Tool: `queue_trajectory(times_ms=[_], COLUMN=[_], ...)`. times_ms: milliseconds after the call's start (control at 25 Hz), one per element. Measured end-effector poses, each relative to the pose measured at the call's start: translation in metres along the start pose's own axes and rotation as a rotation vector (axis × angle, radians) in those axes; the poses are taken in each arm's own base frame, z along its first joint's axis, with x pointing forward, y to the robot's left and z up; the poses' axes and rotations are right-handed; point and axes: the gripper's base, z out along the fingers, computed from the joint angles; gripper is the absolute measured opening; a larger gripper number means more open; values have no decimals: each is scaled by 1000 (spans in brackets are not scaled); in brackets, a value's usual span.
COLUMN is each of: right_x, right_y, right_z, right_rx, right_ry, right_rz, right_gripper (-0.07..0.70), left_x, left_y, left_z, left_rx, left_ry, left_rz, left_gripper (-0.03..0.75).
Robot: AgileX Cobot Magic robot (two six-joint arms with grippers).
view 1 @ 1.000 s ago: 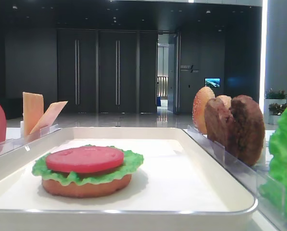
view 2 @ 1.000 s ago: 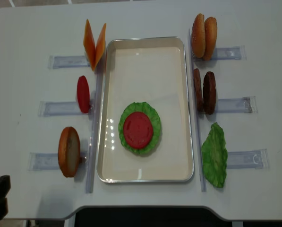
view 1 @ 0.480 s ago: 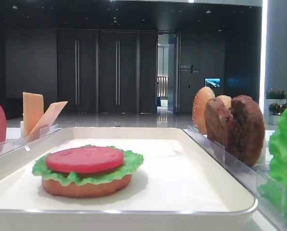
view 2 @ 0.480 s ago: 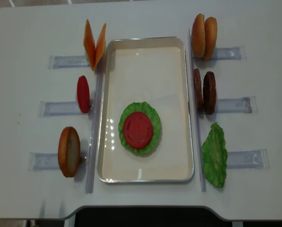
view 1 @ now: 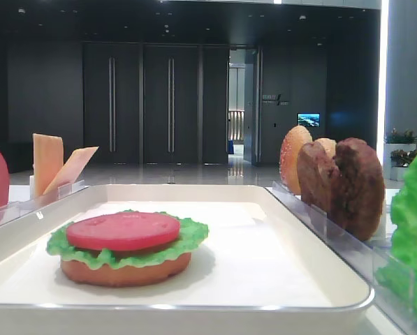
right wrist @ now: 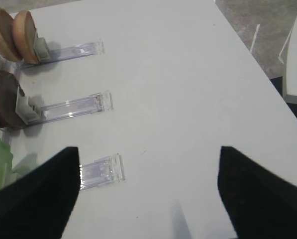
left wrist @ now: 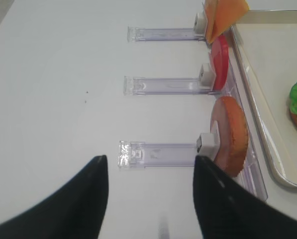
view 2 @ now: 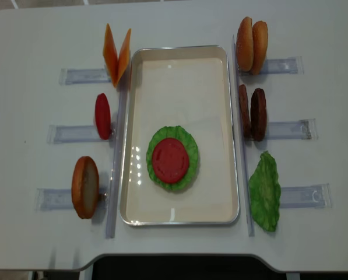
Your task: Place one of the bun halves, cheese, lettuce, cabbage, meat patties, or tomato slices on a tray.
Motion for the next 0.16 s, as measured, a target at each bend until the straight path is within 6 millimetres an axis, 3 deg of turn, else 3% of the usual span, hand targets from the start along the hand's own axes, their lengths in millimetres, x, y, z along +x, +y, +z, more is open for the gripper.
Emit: queue_trajectory(times_ms=[160], right_x=[0], right_y=[0], right_z=[0], right_rx=[0], right_ry=[0], right_rz=[0], right_gripper=[539], left_x=[0], left_y=[0], left_z=[0], left_rx=[0], left_ry=[0], left_rz=[0], left_gripper=[414])
